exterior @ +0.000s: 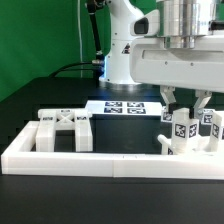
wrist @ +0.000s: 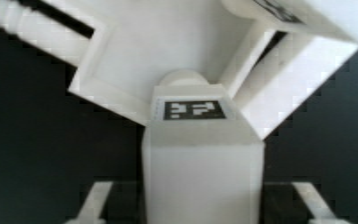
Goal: Assemble chair
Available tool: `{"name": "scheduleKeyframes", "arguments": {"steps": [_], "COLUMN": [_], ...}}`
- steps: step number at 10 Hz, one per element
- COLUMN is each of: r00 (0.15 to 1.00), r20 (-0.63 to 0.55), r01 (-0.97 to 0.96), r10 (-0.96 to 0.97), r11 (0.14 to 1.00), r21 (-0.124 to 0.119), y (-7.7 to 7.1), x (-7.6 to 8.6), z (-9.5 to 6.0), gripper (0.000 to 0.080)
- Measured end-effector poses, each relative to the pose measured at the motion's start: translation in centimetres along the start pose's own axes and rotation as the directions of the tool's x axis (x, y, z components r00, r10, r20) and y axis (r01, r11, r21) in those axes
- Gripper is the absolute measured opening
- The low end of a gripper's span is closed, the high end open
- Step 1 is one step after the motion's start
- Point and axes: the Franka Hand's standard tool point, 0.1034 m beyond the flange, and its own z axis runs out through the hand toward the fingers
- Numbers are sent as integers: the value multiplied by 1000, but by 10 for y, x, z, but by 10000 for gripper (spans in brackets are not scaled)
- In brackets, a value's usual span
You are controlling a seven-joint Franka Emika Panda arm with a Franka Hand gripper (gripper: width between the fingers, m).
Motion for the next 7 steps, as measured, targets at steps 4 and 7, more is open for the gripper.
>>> {"name": "scheduleKeyframes", "arguments": {"steps": [4,7], "r00": [949,924], "r20": [8,8], "r01": [-315,-381], "r10": [315,381], "r11": [949,924], "r21": [3,3], "y": [2,2], "x": [2,2], "z": [0,0], "gripper": [290,291]}}
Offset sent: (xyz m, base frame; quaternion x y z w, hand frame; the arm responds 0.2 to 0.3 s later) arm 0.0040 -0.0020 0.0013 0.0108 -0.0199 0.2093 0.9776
